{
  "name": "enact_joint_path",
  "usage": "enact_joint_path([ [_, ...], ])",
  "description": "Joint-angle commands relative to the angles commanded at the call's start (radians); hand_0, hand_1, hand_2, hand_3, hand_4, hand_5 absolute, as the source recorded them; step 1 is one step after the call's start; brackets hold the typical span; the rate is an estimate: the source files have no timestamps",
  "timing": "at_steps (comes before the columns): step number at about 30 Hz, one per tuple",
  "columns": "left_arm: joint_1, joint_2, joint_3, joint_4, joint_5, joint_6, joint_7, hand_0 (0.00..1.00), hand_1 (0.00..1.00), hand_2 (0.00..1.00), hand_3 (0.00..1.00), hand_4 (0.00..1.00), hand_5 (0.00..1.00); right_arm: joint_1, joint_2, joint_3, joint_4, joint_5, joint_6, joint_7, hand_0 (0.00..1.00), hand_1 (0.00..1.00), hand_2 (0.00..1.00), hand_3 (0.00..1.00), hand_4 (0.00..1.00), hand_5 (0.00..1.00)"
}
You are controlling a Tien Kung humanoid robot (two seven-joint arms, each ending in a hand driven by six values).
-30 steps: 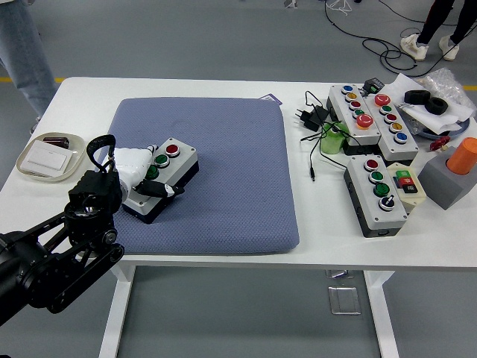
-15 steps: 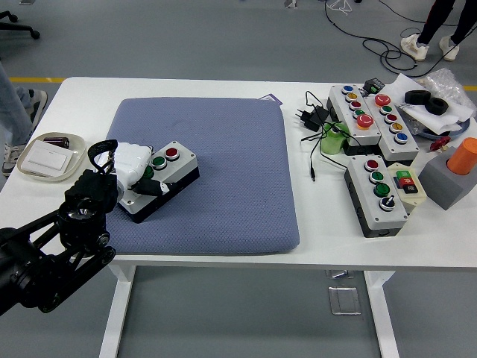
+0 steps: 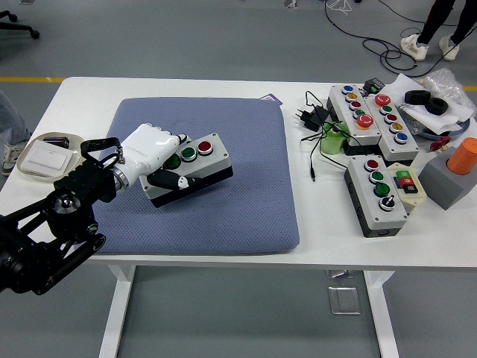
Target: Pick up the button,place it on the desk,press the button,press the button
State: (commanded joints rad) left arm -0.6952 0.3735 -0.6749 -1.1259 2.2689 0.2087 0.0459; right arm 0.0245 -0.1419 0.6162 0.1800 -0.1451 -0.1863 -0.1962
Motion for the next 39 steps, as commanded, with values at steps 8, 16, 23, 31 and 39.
enact_joint_path([
  [8,-0.054,0.011,0.102,0.055,0.000,0.116,-0.123,0.283,0.274,0.235,0.286,0.724,0.002,0.009,0.001,0.004,0.000,-0.011,-0.002,-0.004,0.627,0.477,0.539,0.582,0.279,0.022],
  [16,-0.084,0.013,0.180,0.086,0.000,0.132,-0.143,0.286,0.283,0.241,0.291,0.734,0.002,0.012,0.001,0.005,0.000,-0.017,-0.002,-0.005,0.627,0.477,0.539,0.582,0.279,0.022],
  [23,-0.094,0.012,0.207,0.102,0.000,0.095,-0.148,0.306,0.311,0.260,0.306,0.752,0.002,0.013,0.001,0.007,0.000,-0.022,-0.003,-0.007,0.627,0.477,0.539,0.582,0.279,0.022],
  [31,-0.100,0.006,0.206,0.108,0.000,0.029,-0.144,0.391,0.574,0.632,0.673,0.919,0.400,0.016,0.002,0.011,0.000,-0.029,-0.005,-0.010,0.627,0.477,0.539,0.582,0.279,0.022],
  [39,-0.101,0.005,0.203,0.109,0.000,0.023,-0.135,0.565,0.725,0.823,0.823,0.982,0.487,0.018,0.002,0.014,0.000,-0.033,-0.005,-0.010,0.627,0.477,0.539,0.582,0.280,0.022],
])
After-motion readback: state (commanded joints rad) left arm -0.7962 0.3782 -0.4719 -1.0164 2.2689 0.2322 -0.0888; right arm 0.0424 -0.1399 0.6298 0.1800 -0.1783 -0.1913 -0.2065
